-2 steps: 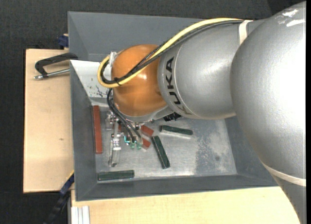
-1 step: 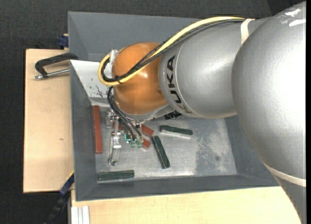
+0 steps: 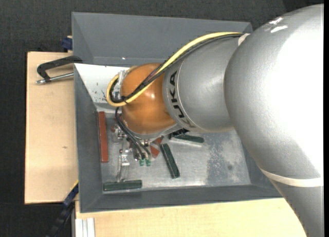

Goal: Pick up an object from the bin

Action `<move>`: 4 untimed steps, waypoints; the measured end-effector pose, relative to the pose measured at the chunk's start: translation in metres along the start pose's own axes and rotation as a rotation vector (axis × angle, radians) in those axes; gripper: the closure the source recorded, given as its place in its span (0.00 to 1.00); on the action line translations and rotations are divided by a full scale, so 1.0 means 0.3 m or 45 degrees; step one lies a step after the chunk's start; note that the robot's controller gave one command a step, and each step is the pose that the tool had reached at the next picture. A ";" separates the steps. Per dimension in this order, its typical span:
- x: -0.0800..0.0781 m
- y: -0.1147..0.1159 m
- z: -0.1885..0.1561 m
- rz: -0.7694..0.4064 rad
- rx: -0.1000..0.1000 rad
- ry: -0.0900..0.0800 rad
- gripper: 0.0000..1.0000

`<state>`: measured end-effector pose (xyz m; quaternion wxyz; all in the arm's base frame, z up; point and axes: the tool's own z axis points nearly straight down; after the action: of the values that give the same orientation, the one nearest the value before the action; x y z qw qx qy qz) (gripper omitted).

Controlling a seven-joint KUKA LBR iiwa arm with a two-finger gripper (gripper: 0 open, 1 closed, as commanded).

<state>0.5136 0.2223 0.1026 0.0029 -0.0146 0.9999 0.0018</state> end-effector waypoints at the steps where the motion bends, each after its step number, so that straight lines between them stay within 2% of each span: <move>1: 0.010 -0.016 0.147 0.015 0.008 0.024 0.00; 2: 0.041 -0.128 0.022 -0.138 0.002 0.013 0.00; 3: 0.039 -0.181 -0.058 -0.280 0.002 -0.003 0.00; 4: 0.071 -0.154 0.041 -0.461 0.002 0.008 0.00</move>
Offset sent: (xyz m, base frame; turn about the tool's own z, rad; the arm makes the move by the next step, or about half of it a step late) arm -0.0151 -0.0734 0.0388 -0.2094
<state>0.4938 0.1756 0.0900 0.0002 -0.1945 0.9809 0.0003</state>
